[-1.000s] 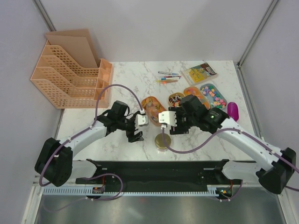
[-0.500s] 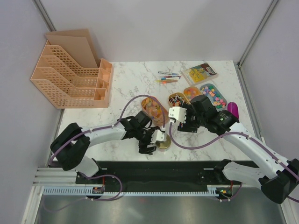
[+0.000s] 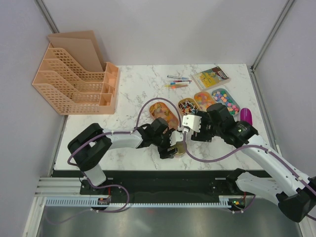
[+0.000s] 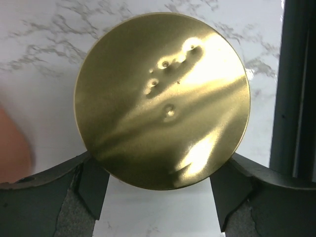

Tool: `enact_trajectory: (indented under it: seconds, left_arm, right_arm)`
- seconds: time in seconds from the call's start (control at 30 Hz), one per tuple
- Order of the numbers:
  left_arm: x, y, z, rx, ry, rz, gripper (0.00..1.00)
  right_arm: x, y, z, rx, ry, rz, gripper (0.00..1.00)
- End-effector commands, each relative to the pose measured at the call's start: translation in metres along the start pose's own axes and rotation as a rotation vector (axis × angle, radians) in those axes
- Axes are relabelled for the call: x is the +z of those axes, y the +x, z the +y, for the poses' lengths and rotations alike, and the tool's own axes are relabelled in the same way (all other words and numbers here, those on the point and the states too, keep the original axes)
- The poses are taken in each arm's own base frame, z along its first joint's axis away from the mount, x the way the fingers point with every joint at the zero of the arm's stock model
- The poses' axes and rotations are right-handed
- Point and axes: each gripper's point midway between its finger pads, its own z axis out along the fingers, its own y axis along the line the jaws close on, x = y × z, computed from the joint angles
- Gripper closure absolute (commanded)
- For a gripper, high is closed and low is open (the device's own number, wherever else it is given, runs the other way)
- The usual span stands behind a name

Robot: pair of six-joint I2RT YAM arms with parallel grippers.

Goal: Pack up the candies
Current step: Screw the bottle lid onto the packing bottle.

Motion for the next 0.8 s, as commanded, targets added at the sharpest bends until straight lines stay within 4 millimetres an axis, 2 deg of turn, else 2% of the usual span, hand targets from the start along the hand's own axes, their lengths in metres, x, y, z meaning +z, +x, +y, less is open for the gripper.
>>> enact_trajectory:
  seconds: [0.0,0.03,0.07,0.1,0.13,0.17,0.2,0.3,0.4,0.47,0.63,0.7,0.77]
  left_arm:
    - [0.011,-0.014,0.016,-0.062,-0.125,-0.139,0.17]
    - [0.011,-0.022,0.022,-0.050,-0.164,-0.188,0.16]
    - [0.013,-0.007,0.016,-0.069,-0.167,-0.181,0.16]
    - [0.014,-0.004,0.013,-0.092,-0.174,-0.198,0.16]
    - [0.012,-0.016,0.020,-0.066,-0.221,-0.279,0.16]
    - [0.014,0.005,0.011,-0.078,-0.222,-0.258,0.16]
    - [0.015,0.005,0.006,-0.046,-0.224,-0.284,0.16]
    - [0.023,0.025,-0.010,0.044,-0.218,-0.299,0.14]
    - [0.031,0.027,-0.009,0.085,-0.214,-0.291,0.12]
    - [0.043,0.035,-0.014,0.099,-0.175,-0.268,0.09]
    - [0.056,0.030,-0.013,0.127,-0.172,-0.284,0.09]
    - [0.062,0.029,-0.014,0.134,-0.174,-0.287,0.09]
    - [0.065,0.030,-0.014,0.129,-0.171,-0.288,0.10]
  right_arm:
    - [-0.001,0.006,0.012,-0.003,-0.029,-0.033,0.20]
    - [0.002,0.014,0.019,0.002,-0.052,-0.026,0.20]
    - [0.002,0.014,0.028,-0.008,-0.088,-0.043,0.19]
    - [0.005,0.021,0.038,-0.007,-0.118,-0.037,0.19]
    - [0.007,0.023,0.044,-0.005,-0.142,-0.041,0.18]
    - [0.009,0.025,0.050,-0.005,-0.168,-0.042,0.18]
    - [0.013,0.026,0.062,-0.010,-0.214,-0.064,0.18]
    - [0.022,0.024,0.082,-0.034,-0.311,-0.111,0.18]
    - [0.033,0.023,0.093,-0.062,-0.388,-0.141,0.18]
    - [0.041,0.024,0.097,-0.079,-0.429,-0.147,0.18]
    - [0.053,0.022,0.091,-0.167,-0.503,-0.183,0.18]
    - [0.050,0.016,0.087,-0.213,-0.532,-0.207,0.18]
    - [0.047,0.016,0.096,-0.244,-0.607,-0.222,0.17]
